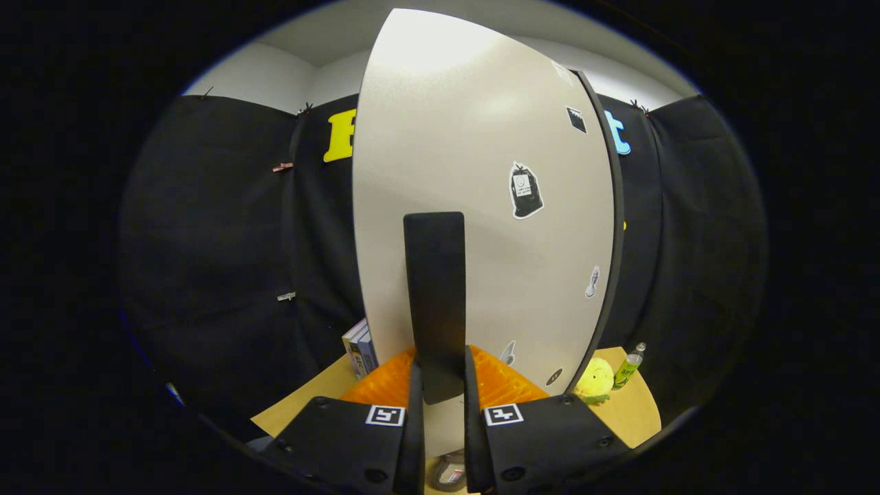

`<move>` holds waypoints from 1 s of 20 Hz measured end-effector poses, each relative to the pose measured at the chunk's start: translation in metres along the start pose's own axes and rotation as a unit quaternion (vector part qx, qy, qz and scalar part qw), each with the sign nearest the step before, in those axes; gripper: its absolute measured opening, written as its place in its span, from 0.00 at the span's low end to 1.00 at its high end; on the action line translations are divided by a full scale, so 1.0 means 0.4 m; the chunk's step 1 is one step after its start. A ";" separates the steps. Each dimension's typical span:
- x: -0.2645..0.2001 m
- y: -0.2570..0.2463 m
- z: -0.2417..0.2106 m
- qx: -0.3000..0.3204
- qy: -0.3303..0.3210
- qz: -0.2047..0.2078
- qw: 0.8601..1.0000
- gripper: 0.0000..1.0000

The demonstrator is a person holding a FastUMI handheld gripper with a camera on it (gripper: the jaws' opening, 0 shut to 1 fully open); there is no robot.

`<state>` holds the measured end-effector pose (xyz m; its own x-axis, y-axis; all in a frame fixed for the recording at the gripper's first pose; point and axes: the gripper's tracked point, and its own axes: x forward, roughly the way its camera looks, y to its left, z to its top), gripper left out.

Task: Open the shoe cabinet door, grab the shoes and put them into the shoe cabinet, then close the shoe cabinet door.

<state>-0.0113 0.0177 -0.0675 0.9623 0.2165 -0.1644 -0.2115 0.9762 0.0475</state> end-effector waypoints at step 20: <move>-0.219 -0.327 0.032 -0.001 -0.042 -0.076 0.996 0.26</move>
<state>-0.0657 -0.1292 -0.0466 0.9941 0.0653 -0.0865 -0.0633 0.9976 0.0267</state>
